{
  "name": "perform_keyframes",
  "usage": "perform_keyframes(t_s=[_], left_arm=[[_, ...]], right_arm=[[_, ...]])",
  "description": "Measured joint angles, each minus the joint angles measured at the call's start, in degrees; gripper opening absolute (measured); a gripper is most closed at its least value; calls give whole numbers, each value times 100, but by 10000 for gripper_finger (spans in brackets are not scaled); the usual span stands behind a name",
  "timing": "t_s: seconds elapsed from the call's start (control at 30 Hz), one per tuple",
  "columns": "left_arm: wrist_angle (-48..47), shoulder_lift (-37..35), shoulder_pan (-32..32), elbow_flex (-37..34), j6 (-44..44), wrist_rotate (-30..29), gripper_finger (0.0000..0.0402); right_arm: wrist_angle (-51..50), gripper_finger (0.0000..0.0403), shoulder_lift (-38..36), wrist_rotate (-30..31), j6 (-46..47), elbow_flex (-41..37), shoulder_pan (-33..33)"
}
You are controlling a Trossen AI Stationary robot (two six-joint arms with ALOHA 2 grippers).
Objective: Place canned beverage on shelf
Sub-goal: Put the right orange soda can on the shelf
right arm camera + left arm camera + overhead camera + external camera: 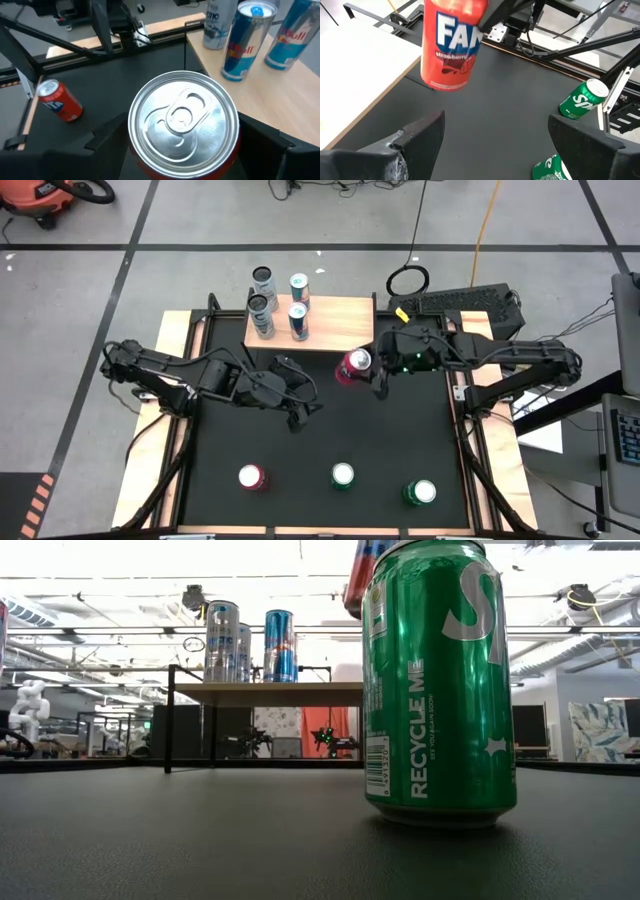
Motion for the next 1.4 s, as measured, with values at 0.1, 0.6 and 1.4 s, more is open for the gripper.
perform_keyframes(t_s=[0.1, 0.6, 1.4], left_arm=[[0, 0, 0, 0, -1, 0, 358], [2, 0, 0, 0, -100, -15, 358], [5, -197, 0, 0, -305, -25, 358]], right_arm=[[10, 288, 0, -96, -40, 53, -109], [256, 288, 0, -786, -365, 105, -765], [17, 288, 1249, -1550, -1456, 1672, -2023]])
